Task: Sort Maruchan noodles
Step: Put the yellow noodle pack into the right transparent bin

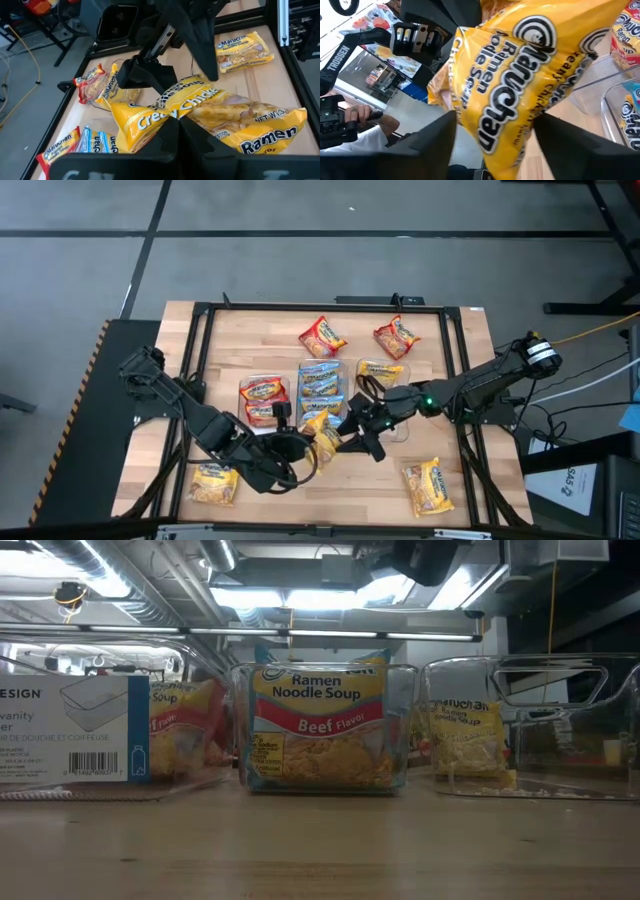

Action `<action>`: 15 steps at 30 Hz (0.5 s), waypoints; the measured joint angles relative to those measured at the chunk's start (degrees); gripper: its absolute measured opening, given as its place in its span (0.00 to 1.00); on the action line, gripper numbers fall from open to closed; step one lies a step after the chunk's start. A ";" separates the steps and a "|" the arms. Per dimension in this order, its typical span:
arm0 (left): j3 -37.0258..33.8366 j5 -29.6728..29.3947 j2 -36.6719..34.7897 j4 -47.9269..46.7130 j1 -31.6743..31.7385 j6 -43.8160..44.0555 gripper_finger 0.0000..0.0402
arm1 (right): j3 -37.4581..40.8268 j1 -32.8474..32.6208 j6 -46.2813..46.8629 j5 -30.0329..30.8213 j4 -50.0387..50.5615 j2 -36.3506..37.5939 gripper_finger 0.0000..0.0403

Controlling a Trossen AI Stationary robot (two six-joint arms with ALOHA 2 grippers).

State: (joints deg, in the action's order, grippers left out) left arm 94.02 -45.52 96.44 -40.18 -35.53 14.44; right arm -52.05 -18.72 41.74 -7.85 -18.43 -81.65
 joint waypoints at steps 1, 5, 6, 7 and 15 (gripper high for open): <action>0.02 0.00 0.00 0.04 -0.02 0.00 0.00 | 0.00 0.02 0.02 -0.10 0.13 0.00 0.58; 0.02 -0.01 0.00 0.01 -0.25 0.03 0.00 | 0.00 0.02 -0.01 -0.44 0.89 0.00 0.40; 0.02 -0.02 0.00 -0.01 -0.44 0.07 0.00 | 0.00 0.02 0.00 -0.55 0.95 0.00 0.36; 0.00 0.00 0.00 -0.02 -0.57 0.12 0.00 | 0.00 0.02 -0.02 -0.59 0.93 0.00 0.33; 0.00 0.52 0.02 -0.40 -1.00 3.34 0.00 | -0.02 0.02 -0.03 -0.74 0.93 0.00 0.19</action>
State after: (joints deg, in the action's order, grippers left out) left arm 94.02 -45.00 96.47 -40.58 -36.53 17.78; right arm -52.07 -18.70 41.70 -8.59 -17.50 -81.65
